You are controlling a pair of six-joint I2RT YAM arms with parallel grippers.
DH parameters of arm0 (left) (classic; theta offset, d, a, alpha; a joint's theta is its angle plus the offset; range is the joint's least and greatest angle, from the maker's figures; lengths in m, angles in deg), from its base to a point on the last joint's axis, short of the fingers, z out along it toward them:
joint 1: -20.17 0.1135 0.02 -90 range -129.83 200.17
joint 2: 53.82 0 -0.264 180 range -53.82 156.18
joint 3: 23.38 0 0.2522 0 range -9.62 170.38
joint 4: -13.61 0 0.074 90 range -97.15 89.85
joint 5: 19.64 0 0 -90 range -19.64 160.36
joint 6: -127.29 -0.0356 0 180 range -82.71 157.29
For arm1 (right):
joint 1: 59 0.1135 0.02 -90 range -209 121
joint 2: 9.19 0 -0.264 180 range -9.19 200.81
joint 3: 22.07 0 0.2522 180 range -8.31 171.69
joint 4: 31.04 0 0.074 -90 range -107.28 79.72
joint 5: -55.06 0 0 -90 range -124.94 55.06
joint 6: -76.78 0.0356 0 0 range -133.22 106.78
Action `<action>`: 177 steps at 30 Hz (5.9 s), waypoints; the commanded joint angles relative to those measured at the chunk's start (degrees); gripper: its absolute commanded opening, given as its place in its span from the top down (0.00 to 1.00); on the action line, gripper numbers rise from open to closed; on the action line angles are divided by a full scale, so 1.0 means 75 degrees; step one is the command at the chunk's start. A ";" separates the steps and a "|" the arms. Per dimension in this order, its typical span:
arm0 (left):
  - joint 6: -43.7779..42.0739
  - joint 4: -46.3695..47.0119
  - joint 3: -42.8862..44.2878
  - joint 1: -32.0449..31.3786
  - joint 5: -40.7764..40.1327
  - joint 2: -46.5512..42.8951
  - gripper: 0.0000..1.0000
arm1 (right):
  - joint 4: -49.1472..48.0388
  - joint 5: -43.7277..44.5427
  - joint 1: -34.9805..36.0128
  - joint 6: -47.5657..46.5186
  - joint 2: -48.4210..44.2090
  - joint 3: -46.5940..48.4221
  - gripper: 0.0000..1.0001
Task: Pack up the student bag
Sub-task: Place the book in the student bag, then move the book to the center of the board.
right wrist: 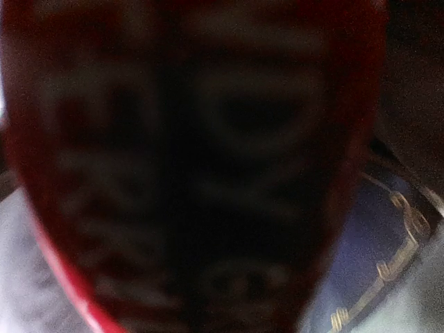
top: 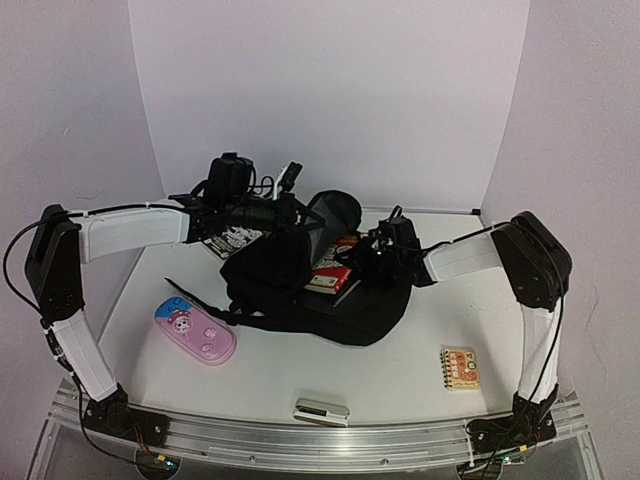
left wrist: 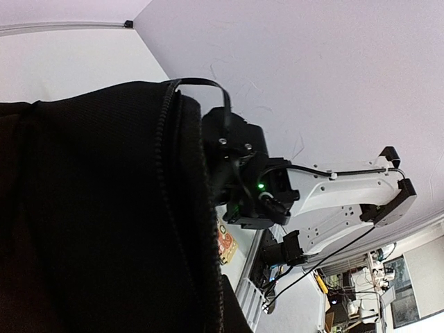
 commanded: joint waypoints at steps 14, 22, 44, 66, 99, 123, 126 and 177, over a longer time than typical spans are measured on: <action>0.0596 0.1264 0.0285 -0.0382 -0.0240 0.0090 1.00 | -0.2207 0.0283 0.0296 -0.0108 0.1034 0.0940 0.66; 0.0638 0.0000 -0.0620 0.0541 -0.1205 -0.0673 1.00 | -0.0212 0.1481 0.0292 -0.0676 -0.0360 -0.0073 0.35; 0.0911 -0.1898 -0.1728 0.2170 -0.1891 -0.0671 0.41 | 0.2697 0.4023 0.0299 -0.2395 -0.4981 -0.2045 0.10; -0.0888 -0.3304 0.1629 0.4709 -0.3512 0.2500 0.17 | 0.3397 0.4106 0.0298 -0.2954 -0.6389 -0.2157 0.07; -0.1336 -0.3318 0.3404 0.4701 -0.2856 0.4516 0.30 | 0.3601 0.4172 0.0297 -0.2766 -0.6496 -0.2427 0.06; -0.1607 -0.2490 0.3196 0.4608 -0.1511 0.4366 0.59 | 0.3620 0.4170 0.0301 -0.2783 -0.6036 -0.2302 0.06; -0.1887 -0.2637 0.3312 0.4601 -0.1822 0.4371 0.58 | 0.3625 0.4160 0.0296 -0.2804 -0.5993 -0.2268 0.06; -0.1900 -0.4734 -0.0807 0.2668 -0.6269 0.1528 0.40 | 0.3659 0.3924 0.0300 -0.3053 -0.6175 -0.2329 0.05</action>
